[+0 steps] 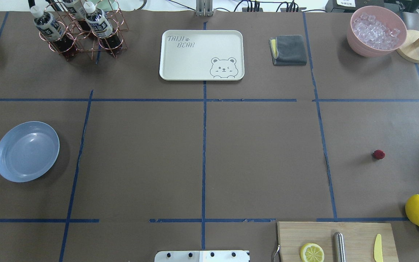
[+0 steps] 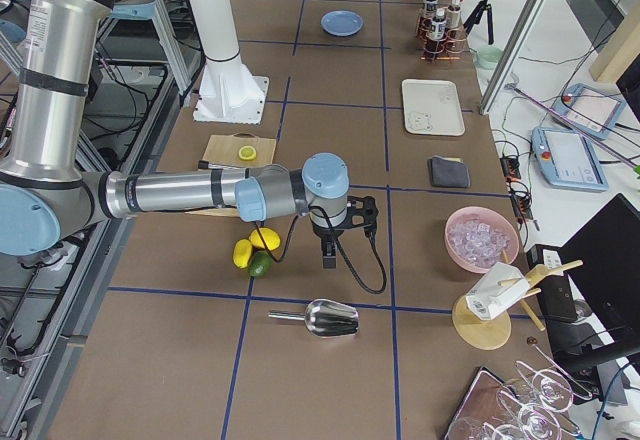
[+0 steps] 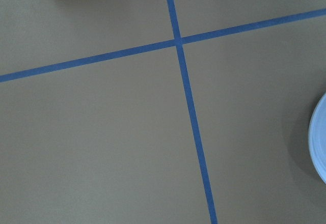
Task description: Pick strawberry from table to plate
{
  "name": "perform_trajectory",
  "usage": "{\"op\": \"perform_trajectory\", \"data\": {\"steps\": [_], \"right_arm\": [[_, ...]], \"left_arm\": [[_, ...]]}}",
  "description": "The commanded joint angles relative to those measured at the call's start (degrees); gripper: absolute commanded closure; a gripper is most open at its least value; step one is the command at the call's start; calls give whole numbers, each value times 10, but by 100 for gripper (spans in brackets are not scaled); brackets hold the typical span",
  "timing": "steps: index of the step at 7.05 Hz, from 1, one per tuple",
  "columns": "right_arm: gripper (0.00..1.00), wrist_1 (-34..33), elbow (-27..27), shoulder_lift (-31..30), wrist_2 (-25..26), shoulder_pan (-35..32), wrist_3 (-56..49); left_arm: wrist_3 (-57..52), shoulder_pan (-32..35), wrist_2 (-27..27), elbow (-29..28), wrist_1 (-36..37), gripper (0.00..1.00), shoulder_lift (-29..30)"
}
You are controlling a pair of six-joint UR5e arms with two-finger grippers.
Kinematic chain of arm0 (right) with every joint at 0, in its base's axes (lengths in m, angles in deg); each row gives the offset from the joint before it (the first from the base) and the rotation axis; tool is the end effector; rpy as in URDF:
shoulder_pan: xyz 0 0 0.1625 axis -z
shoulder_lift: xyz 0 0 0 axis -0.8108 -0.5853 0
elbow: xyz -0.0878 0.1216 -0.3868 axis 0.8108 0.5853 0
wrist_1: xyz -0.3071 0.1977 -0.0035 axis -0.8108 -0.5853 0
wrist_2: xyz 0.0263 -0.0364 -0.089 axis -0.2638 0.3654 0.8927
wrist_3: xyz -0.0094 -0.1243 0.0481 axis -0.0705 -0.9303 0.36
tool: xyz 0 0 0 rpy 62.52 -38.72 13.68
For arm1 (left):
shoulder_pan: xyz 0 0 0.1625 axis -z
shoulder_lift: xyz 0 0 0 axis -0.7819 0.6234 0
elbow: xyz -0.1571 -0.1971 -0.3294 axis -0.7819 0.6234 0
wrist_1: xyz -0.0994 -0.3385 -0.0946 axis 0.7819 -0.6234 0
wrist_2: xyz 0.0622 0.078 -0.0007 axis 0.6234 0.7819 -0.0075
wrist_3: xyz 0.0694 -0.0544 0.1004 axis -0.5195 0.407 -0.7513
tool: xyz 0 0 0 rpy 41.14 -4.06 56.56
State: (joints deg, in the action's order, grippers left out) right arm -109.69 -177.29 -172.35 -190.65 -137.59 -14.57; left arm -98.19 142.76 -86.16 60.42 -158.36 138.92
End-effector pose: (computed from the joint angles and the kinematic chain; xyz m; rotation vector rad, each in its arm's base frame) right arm -0.0067 -0.3592 0.6003 0.0714 -0.8484 -0.0211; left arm -0.0485 -0.4087 0.6555 0.0808 0.7811 0.2135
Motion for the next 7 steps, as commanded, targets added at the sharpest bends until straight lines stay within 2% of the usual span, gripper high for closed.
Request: {"op": "perform_trajectory", "data": {"steps": [1,2,6,7], "right_arm": [[0,-1,0,0,0,0,0],[0,0,3,0,0,1,1],[0,6,1,0,0,27,29],[0,35,3,0,1,44,61]], "left_arm": [[-17,5,-4,22,-11,0,-13],[-16,3,-25,26,-8,0,-24],[-17,3,-19,40,-12,0,-21],[-21,3,-20,41,-21,0,-22]]}}
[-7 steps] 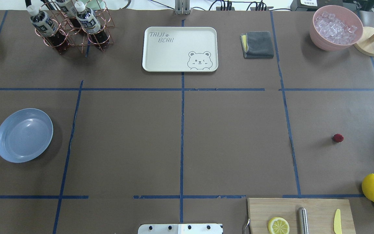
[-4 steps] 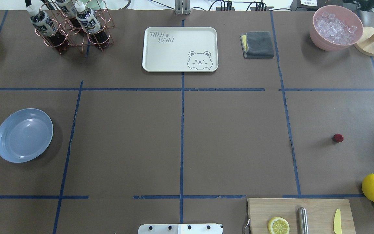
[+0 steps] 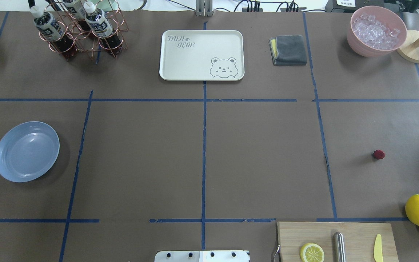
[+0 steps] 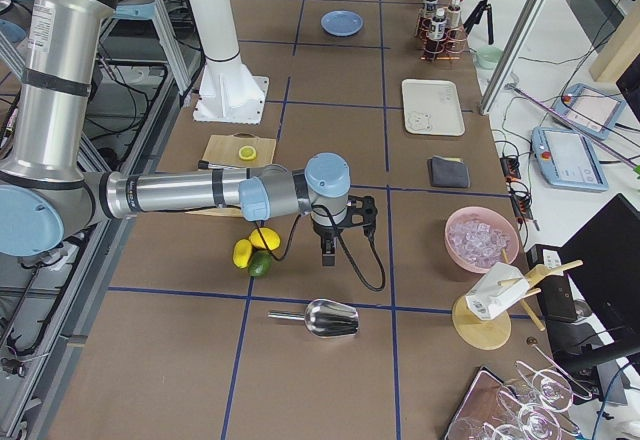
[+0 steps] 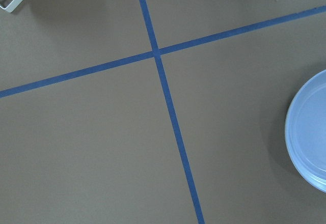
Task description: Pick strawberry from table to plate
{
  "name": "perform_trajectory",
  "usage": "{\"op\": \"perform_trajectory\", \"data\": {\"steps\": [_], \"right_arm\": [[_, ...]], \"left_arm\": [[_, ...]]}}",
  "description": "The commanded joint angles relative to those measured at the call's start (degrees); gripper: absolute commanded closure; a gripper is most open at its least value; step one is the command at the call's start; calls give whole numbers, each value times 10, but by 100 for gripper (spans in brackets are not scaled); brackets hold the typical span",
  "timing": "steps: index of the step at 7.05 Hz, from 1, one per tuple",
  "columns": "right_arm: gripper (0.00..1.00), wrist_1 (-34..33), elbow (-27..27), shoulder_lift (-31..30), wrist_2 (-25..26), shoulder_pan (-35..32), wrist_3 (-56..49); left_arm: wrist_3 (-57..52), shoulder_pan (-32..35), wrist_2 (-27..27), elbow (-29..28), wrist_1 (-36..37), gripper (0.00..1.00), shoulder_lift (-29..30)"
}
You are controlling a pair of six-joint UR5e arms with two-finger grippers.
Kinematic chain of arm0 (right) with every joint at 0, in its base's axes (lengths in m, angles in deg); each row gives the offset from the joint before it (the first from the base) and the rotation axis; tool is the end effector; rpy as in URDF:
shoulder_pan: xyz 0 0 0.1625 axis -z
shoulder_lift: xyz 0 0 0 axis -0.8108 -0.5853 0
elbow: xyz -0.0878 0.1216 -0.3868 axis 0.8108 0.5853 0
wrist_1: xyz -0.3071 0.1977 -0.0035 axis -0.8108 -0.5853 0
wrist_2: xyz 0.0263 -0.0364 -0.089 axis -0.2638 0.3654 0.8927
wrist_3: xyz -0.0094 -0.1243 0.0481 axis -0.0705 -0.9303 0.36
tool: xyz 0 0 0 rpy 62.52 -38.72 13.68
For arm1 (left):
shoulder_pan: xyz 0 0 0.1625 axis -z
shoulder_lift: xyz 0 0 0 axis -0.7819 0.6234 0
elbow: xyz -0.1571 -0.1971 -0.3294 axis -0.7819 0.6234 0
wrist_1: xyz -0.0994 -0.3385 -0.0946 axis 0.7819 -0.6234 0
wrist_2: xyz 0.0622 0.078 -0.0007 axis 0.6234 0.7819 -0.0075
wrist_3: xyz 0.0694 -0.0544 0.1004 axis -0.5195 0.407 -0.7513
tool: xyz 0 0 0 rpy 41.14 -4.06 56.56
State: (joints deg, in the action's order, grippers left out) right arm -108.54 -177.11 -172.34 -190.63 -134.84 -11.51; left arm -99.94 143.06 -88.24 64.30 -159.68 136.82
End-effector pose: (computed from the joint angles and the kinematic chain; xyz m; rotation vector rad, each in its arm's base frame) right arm -0.0241 -0.3598 0.5994 0.0443 -0.8532 -0.0231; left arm -0.0470 -0.3977 0.6348 0.1514 0.8080 0.2578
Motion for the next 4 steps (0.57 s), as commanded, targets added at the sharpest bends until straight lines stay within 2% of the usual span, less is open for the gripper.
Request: {"op": "perform_trajectory", "data": {"steps": [1,2,3,4], "right_arm": [[0,45,2,-1,1,32,72],[0,57,2,-10,1,33,75],[0,74,3,-19,1,33,77],[0,75,3,-19,0,33,77]], "left_arm": [[-7,-1,-3,9,-20,0,-5],[-7,-1,-10,-28,-23,0,-5],[-7,-6,-96,-33,-62,0,-4],[1,-43,-111,-36,-84,0,-5]]}}
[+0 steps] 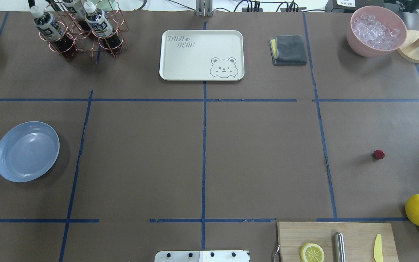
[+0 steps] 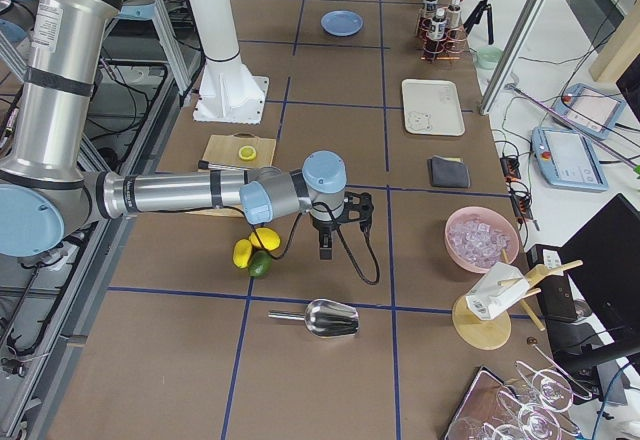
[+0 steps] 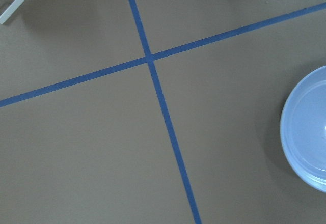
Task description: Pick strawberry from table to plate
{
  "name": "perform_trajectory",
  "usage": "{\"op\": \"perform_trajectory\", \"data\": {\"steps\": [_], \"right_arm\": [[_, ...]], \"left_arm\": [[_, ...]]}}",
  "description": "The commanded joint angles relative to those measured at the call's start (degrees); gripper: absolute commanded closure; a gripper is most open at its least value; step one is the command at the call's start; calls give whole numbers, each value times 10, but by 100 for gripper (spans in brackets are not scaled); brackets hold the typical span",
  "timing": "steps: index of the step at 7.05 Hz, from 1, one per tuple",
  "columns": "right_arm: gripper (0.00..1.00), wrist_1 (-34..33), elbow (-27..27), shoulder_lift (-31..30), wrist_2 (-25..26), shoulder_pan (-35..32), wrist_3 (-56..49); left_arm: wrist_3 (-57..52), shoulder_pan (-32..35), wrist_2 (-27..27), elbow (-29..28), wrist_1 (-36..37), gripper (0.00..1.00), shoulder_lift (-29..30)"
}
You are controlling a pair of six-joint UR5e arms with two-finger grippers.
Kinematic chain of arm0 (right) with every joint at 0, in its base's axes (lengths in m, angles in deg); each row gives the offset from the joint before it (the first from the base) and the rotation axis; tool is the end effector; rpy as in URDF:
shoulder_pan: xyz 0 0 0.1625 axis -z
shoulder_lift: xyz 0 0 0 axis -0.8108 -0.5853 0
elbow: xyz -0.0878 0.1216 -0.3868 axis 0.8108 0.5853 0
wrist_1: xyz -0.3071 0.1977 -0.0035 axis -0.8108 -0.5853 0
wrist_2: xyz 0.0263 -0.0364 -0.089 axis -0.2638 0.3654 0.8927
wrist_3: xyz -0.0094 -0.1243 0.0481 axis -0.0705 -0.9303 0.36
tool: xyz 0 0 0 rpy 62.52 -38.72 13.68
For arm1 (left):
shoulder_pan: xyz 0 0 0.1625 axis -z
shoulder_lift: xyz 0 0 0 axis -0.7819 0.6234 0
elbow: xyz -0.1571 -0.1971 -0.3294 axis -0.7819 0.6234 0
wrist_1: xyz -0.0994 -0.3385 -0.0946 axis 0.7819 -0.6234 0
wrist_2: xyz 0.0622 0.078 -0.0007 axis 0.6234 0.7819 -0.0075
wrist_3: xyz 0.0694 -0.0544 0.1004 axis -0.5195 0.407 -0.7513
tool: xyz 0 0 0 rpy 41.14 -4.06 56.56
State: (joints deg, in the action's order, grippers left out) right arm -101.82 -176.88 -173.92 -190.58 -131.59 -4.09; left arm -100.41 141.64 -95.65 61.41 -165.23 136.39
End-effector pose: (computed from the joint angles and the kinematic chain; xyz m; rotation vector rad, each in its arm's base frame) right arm -0.0433 -0.3529 0.5971 0.0432 -0.8728 0.0093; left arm -0.0262 -0.3994 0.6368 0.1998 0.9329 0.3028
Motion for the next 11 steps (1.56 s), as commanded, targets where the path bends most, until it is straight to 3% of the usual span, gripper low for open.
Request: {"op": "perform_trajectory", "data": {"steps": [1,4,5,7,8,11], "right_arm": [[0,7,0,-4,-1,1,2],[0,8,0,-11,-19,1,3],[0,8,0,-11,-21,2,3],[0,8,0,-11,-21,2,3],[0,7,0,-11,-21,2,3],[0,8,0,-11,-21,2,3]], "left_arm": [[30,-66,-37,-9,-55,0,0],[213,-195,-30,-94,-285,0,1],[280,-223,2,-109,-330,0,5],[427,-273,72,-110,-388,0,7],[449,-303,112,-110,-396,1,7],[459,-325,114,-112,-396,13,7]]}}
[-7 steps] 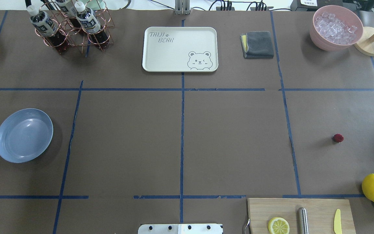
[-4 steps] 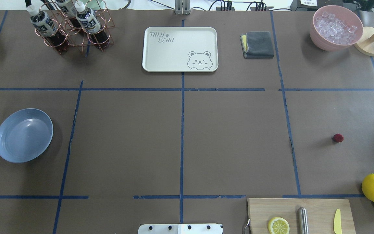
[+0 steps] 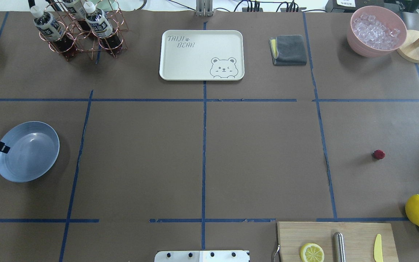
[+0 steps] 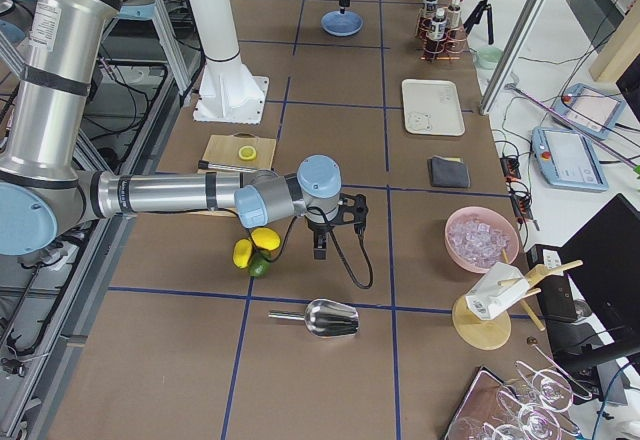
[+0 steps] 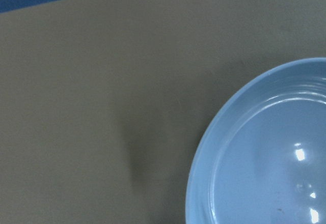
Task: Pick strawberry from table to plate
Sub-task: 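Lower the left gripper to the rim of the light blue plate and grasp it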
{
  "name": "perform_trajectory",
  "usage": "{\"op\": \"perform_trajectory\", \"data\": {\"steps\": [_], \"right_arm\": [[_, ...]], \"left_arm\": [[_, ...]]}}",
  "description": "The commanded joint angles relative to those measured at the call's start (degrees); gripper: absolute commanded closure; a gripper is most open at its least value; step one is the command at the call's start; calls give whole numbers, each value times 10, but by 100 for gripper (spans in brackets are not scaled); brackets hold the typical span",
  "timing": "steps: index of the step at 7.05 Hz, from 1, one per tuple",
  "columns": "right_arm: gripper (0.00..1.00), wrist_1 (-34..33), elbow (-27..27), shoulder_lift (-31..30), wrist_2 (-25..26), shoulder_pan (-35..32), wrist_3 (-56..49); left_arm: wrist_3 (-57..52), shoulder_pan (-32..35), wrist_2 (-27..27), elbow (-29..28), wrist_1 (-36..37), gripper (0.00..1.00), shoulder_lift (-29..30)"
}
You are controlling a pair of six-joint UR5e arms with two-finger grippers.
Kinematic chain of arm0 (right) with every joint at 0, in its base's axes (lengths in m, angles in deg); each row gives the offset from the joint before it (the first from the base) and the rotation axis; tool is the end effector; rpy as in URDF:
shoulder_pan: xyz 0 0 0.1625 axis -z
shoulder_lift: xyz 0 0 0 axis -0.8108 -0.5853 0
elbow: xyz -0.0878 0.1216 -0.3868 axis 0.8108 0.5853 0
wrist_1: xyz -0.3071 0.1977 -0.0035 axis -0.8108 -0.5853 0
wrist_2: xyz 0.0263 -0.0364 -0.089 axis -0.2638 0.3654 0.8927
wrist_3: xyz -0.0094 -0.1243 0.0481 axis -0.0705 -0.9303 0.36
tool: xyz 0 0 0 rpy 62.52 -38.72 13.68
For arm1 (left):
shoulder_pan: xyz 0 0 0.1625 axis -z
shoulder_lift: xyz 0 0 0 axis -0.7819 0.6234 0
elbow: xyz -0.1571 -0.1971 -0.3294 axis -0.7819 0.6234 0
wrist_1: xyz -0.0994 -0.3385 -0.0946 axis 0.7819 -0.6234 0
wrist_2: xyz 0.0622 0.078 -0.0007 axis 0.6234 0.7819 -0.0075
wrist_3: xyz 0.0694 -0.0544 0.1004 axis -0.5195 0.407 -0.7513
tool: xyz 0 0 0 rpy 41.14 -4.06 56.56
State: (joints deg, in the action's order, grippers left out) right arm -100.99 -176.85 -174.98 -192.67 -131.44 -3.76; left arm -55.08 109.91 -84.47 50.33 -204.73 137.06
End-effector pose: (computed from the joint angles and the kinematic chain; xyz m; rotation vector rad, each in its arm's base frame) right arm -0.0455 -0.3439 0.5985 0.0232 -0.9059 0.0078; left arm 0.1905 -0.3908 0.6557 0.1050 0.9058 0.2693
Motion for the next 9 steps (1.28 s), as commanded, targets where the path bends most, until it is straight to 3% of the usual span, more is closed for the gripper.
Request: {"op": "perform_trajectory", "data": {"steps": [1,2,4,5,7,9], "right_arm": [[0,0,0,0,0,0,0],[0,-1,1,0,0,0,0],[0,-1,3,0,0,0,1],[0,-1,4,0,0,0,1],[0,-1,4,0,0,0,1],[0,0,4,0,0,0,1]], "left_arm": [[5,-8,2,-1,-1,18,1],[5,-8,2,-1,-1,34,0],[5,-7,2,-1,-1,82,1],[7,-7,0,1,-1,100,3],[12,-6,-10,48,-1,100,5],[37,1,-142,92,-2,100,-2]]}}
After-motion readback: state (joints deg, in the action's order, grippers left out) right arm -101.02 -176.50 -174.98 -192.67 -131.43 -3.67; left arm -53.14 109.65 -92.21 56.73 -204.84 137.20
